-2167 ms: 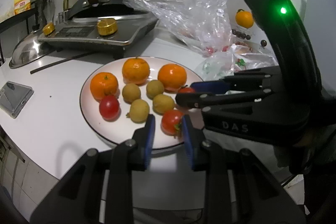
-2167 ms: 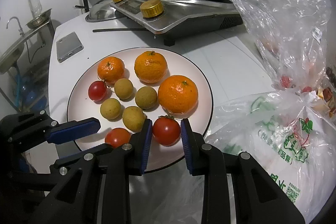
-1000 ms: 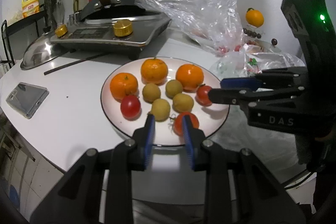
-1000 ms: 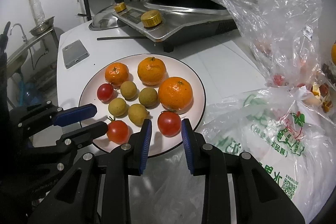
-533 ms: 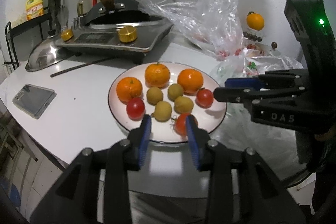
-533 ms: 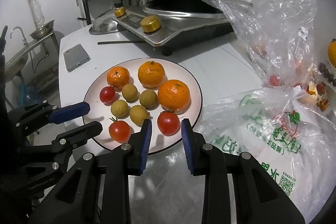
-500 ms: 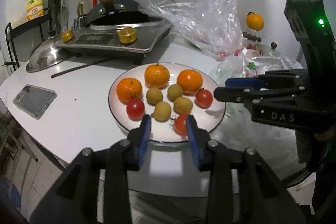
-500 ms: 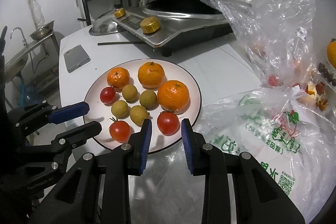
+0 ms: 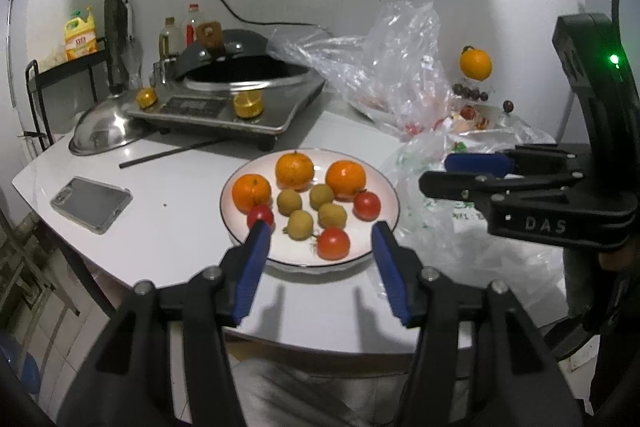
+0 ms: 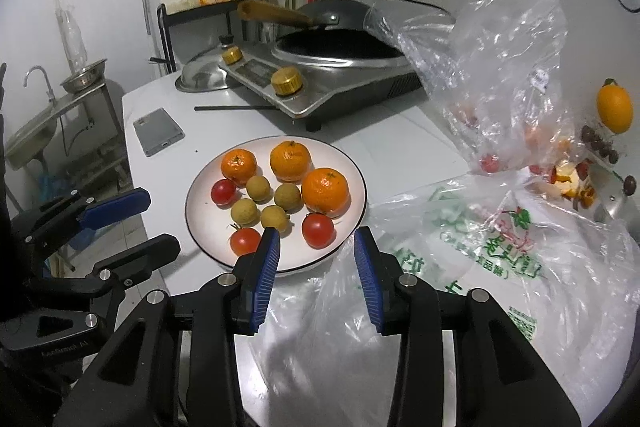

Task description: Organize fruits

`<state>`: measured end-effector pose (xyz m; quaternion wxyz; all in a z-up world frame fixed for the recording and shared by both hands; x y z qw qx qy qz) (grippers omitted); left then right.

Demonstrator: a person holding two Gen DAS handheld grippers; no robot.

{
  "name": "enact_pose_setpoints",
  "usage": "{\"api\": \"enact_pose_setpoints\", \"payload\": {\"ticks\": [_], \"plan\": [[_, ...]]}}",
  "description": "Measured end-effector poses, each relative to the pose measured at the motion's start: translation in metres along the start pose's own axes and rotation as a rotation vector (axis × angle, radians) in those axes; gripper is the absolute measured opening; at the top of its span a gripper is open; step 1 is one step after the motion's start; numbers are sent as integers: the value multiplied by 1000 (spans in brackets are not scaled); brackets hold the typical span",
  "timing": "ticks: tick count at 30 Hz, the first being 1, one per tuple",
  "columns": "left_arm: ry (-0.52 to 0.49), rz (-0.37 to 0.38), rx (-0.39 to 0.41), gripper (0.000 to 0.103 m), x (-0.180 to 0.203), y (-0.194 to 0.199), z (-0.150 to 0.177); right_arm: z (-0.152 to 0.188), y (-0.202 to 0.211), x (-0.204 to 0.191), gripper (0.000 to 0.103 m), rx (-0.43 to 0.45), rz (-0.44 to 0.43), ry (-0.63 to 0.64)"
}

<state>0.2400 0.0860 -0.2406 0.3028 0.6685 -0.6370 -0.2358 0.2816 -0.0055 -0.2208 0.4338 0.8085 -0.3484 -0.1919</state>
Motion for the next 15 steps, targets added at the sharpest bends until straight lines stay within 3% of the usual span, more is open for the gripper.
{"api": "enact_pose_setpoints", "payload": {"ticks": [3, 11, 15], "plan": [[3, -3, 26, 66, 3, 14, 0, 2, 11, -1, 41, 18, 4, -2], [-13, -5, 83, 68, 15, 49, -1, 11, 49, -5, 41, 76, 25, -10], [-19, -8, 120, 74, 19, 70, -3, 16, 70, -9, 41, 106, 35, -16]]}}
Point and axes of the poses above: each gripper's, at about its wrist camera, not at the fingertips, and y roughly against the way its jaws point, x to its right, z to its underside, the point moved 9 cm from there along -y, roughly the way its jaws point, and after that the axes turned 14 degrees about -x, right-handed, at the moved point
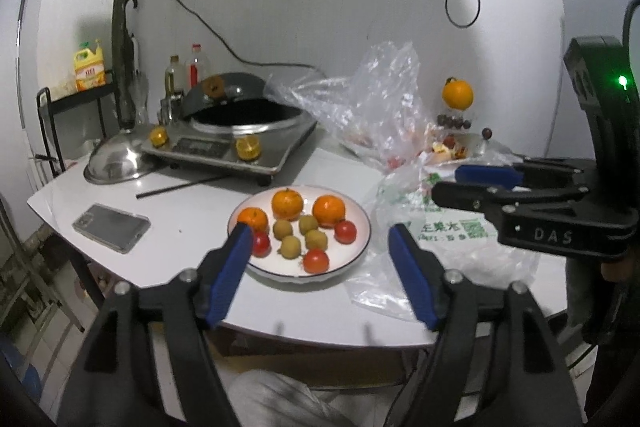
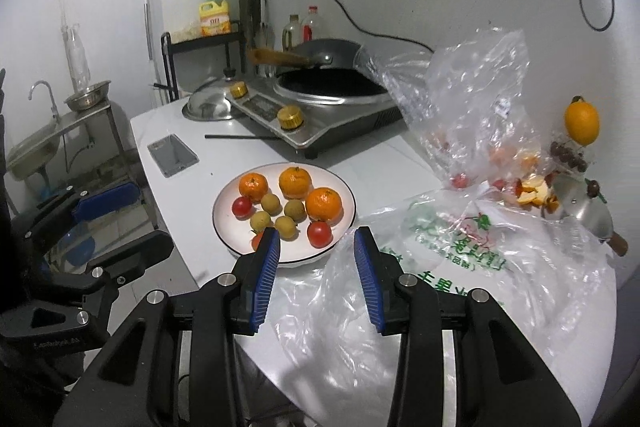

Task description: Organize fruits

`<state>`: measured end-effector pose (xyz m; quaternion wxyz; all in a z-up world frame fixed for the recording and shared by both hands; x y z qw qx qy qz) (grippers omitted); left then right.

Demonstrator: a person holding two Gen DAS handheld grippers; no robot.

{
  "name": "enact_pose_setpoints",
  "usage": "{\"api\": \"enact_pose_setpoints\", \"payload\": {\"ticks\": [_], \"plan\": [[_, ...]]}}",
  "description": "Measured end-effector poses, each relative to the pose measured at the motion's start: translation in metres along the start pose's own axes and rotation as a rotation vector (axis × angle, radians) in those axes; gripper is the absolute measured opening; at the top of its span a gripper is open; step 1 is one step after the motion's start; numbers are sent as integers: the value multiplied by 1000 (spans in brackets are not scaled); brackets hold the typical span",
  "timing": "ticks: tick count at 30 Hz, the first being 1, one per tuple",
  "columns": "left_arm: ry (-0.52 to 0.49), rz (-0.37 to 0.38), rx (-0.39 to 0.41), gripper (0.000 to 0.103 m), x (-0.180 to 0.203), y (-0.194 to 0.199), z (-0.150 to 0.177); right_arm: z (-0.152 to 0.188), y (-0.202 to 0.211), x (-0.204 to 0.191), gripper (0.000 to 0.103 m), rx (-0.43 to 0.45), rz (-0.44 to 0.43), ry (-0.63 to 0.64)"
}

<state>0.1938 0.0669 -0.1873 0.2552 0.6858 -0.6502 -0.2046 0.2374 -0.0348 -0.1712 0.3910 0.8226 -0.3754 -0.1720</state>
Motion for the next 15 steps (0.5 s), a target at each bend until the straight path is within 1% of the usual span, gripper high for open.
{"api": "enact_pose_setpoints", "payload": {"ticks": [8, 9, 10, 11, 12, 13, 14, 15], "plan": [[-23, -7, 65, 75, 9, 46, -10, 4, 46, -4, 41, 66, 24, -8], [-26, -9, 71, 77, 10, 51, -12, 3, 51, -5, 41, 73, 28, -9], [-29, -11, 80, 81, 11, 56, -14, 3, 58, -5, 42, 84, 32, -9], [-32, -11, 90, 82, 12, 62, -15, 3, 62, -5, 42, 90, 33, -9], [-36, -10, 99, 82, 14, 68, -17, 4, 67, -5, 47, 97, 35, -10], [-39, -10, 105, 82, 15, 72, -18, 3, 73, -5, 61, 110, 36, -11], [-42, -9, 113, 82, 16, 76, -21, 3, 79, -5, 65, 122, 34, -12], [-43, -9, 119, 82, 17, 81, -22, 2, 85, -5, 67, 135, 32, -13]]}}
Point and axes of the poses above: each gripper's, at about its wrist camera, not at the fingertips, and y roughly against the way its jaws point, x to its right, z to its underside, the point moved 9 cm from there along -y, roughly the way its jaws point, and after that the axes turned 14 degrees about -x, right-handed, at the moved point
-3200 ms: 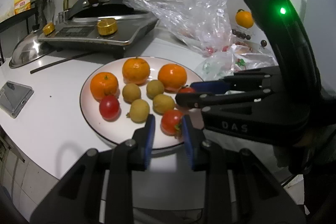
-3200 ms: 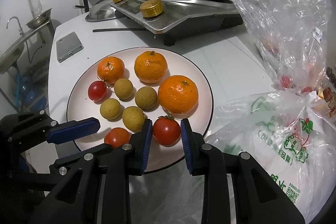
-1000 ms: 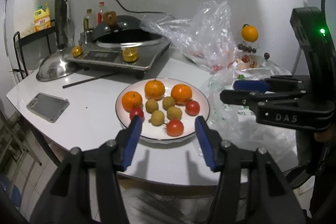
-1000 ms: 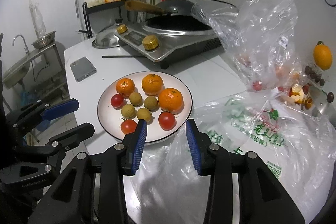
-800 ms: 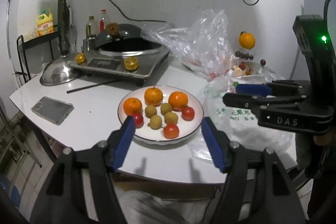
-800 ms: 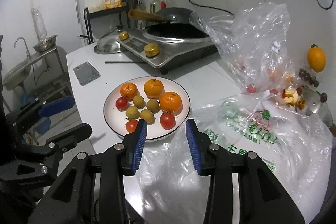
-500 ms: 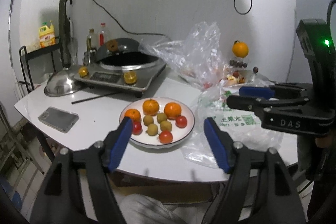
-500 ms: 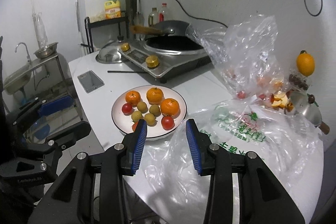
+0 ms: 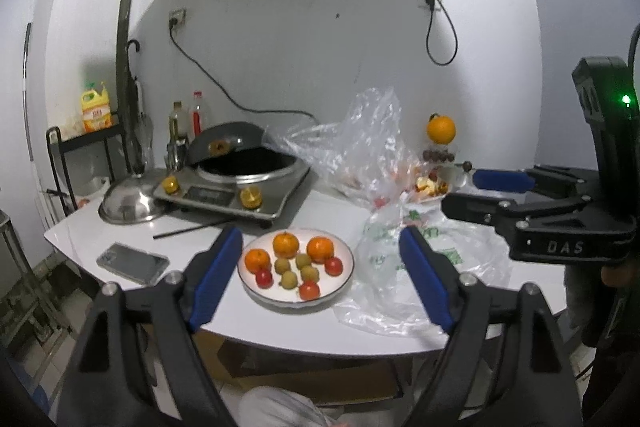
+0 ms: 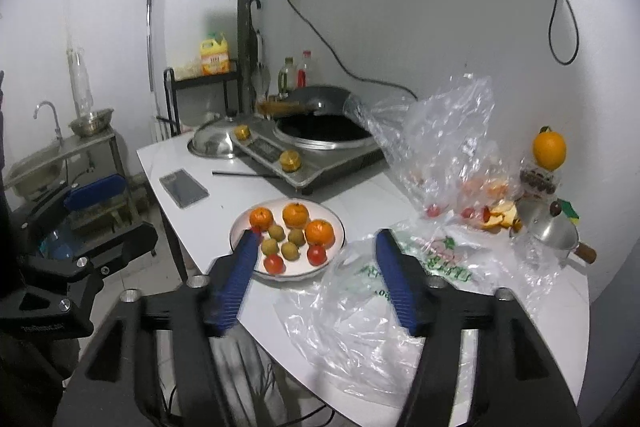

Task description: Organize fruits

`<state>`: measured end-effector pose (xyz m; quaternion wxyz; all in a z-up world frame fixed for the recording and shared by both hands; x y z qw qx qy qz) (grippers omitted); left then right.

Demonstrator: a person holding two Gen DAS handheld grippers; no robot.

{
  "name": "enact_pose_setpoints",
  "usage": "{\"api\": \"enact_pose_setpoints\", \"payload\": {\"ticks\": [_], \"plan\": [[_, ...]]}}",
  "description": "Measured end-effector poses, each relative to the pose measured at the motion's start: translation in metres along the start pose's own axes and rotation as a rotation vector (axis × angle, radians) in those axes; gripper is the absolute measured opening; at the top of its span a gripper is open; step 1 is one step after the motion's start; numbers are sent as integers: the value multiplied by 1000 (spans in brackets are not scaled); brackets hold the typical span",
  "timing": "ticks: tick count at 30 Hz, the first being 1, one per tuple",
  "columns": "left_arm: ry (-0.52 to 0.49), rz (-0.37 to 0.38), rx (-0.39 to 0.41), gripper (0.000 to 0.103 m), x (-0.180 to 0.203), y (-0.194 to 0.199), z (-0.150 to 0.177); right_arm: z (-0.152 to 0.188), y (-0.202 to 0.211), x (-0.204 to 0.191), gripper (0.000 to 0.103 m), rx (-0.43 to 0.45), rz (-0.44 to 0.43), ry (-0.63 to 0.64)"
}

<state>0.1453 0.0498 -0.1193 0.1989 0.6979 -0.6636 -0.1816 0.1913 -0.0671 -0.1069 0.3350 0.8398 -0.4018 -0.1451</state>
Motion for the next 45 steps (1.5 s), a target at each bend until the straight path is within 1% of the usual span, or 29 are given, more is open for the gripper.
{"api": "enact_pose_setpoints", "payload": {"ticks": [3, 4, 6, 11, 14, 16, 20, 29, 36, 45], "plan": [[-1, -2, 19, 83, 2, 11, -8, -5, 15, 2, 67, 28, 10, 0], [0, -5, 27, 88, 2, 15, -10, -6, 20, 2, 67, 36, 12, 0], [3, -4, 45, 93, 3, 23, -15, -10, 31, 3, 67, 58, 19, 0], [4, 1, 87, 94, 6, 42, -29, -19, 60, 7, 68, 108, 36, 1], [16, -2, 111, 98, 6, 51, -38, -25, 77, 8, 74, 140, 46, 2], [17, -16, 126, 102, 5, 56, -43, -28, 90, 8, 74, 163, 54, 4], [16, -39, 140, 102, 3, 64, -53, -33, 106, 10, 74, 190, 72, 9], [-10, -27, 204, 102, 12, 90, -73, -45, 136, 12, 74, 254, 103, 14], [8, -26, 238, 102, 12, 105, -86, -52, 152, 10, 74, 288, 122, 24], [-7, -32, 287, 102, 22, 125, -103, -59, 168, 10, 74, 321, 138, 21]]}}
Point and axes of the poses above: each gripper's, at about its wrist camera, not at the fingertips, and y roughly against the way its jaws point, x to its right, z to its underside, the point moved 9 cm from there along -y, roughly the way its jaws point, and after that the axes turned 14 degrees about -x, right-handed, at the moved point
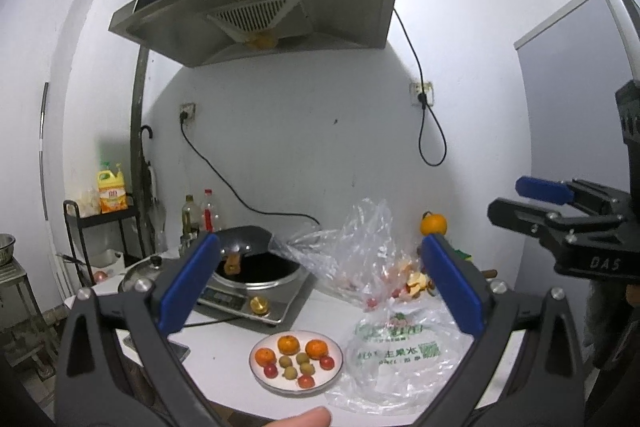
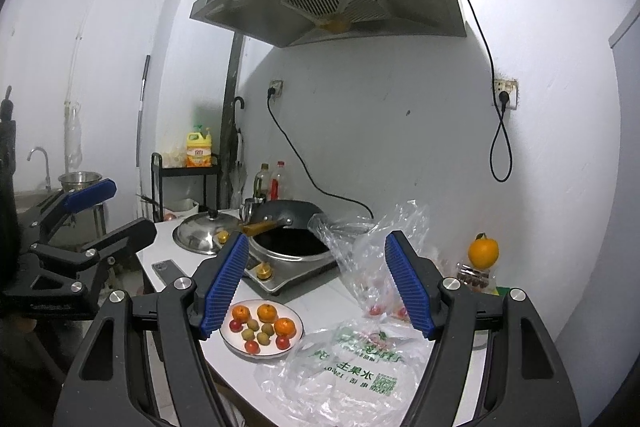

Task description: Organize fruits

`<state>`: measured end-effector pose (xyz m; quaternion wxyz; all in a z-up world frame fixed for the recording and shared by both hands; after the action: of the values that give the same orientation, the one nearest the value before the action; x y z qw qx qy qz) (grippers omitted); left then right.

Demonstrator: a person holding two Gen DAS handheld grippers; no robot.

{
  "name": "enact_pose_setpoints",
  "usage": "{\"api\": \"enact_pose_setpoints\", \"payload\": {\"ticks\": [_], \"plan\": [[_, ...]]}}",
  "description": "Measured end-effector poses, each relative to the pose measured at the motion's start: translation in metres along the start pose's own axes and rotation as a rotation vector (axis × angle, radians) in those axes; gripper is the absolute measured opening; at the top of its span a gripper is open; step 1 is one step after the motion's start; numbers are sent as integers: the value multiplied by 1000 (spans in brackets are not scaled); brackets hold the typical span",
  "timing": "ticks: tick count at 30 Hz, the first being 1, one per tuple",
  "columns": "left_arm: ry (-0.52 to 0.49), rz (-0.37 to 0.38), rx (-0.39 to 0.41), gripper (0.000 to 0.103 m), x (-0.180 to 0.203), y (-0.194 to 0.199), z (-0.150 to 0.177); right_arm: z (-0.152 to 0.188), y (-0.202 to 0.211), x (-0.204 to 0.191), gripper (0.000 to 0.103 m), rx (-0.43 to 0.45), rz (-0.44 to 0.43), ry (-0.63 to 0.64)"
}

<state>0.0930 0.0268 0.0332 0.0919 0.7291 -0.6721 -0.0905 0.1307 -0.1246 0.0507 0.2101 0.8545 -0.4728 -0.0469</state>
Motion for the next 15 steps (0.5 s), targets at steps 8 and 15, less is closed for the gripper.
{"api": "enact_pose_setpoints", "payload": {"ticks": [8, 15], "plan": [[-15, 6, 36, 102, 9, 11, -15, -7, 13, 8, 74, 30, 21, -10], [-18, -12, 68, 102, 10, 17, -26, -13, 20, 13, 74, 50, 40, -19]]}}
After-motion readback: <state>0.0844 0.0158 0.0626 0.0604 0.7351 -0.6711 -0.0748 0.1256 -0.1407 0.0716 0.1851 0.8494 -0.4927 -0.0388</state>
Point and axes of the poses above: each gripper's, at about its wrist camera, not at the fingertips, and y roughly against the way its jaws point, x to its right, z to its underside, the point moved 9 cm from there along -y, roughly the way its jaws point, and after that the axes turned 14 degrees about -x, right-handed, at the moved point
